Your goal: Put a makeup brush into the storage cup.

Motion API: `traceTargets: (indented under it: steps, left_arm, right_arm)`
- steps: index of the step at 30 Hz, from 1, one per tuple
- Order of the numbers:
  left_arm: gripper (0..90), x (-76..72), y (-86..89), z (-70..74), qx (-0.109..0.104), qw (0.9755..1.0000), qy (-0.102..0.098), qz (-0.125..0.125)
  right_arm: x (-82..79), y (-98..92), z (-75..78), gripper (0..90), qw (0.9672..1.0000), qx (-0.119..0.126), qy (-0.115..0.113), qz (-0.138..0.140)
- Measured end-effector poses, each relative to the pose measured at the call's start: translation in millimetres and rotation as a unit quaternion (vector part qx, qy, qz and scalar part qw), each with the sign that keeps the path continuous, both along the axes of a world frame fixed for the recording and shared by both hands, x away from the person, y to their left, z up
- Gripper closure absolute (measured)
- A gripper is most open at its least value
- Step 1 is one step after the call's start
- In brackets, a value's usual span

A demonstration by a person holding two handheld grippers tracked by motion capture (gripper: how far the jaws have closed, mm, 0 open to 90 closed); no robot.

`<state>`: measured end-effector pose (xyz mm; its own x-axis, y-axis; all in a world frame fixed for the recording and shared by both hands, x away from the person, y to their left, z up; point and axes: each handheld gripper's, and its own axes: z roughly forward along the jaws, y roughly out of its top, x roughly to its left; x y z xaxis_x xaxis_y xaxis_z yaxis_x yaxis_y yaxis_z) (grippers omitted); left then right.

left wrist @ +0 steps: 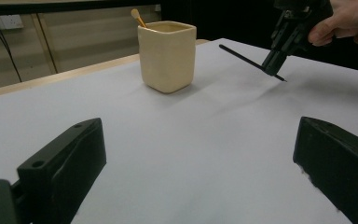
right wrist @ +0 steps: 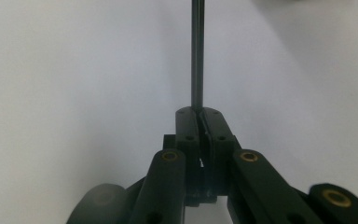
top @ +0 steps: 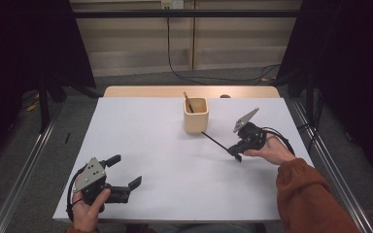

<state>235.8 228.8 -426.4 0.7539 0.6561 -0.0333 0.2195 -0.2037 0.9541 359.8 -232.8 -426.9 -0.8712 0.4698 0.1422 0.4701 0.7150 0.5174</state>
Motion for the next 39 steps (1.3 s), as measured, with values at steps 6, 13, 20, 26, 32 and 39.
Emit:
traceTargets:
  steps: [6, 13, 20, 26, 32, 39]
  left_arm:
    - [2.3, -0.3, 0.0, 0.1, 0.0, 1.0, -0.001, -0.001]
    - [2.3, -0.3, 0.2, 0.2, 0.0, 1.0, -0.002, -0.001]
    - [2.3, -0.5, 0.8, 0.5, -0.002, 1.0, -0.001, -0.001]
    - [2.2, -0.8, 0.8, 0.4, -0.003, 1.0, 0.0, 0.0]
    - [2.2, -1.5, 1.2, 0.7, -0.002, 1.0, -0.002, 0.003]
    - [2.3, -2.4, 4.5, 1.4, -0.008, 0.9999, -0.003, 0.011]
  right_arm:
    - [-8.8, -6.8, 3.6, 86.4, 0.9984, 0.054, -0.012, -0.014]
    - [-16.4, -11.8, 7.2, 86.2, 0.994, 0.101, -0.028, -0.031]
    - [-20.6, -16.4, 9.6, 86.3, 0.9866, 0.149, -0.049, -0.047]
    - [-26.3, -21.8, 10.5, 86.2, 0.9755, 0.199, -0.077, -0.053]
    - [-33.9, -25.6, 17.2, 86.2, 0.9627, 0.241, -0.106, -0.061]
    - [-38.6, -27.8, 25.3, 86.2, 0.9511, 0.274, -0.124, -0.072]
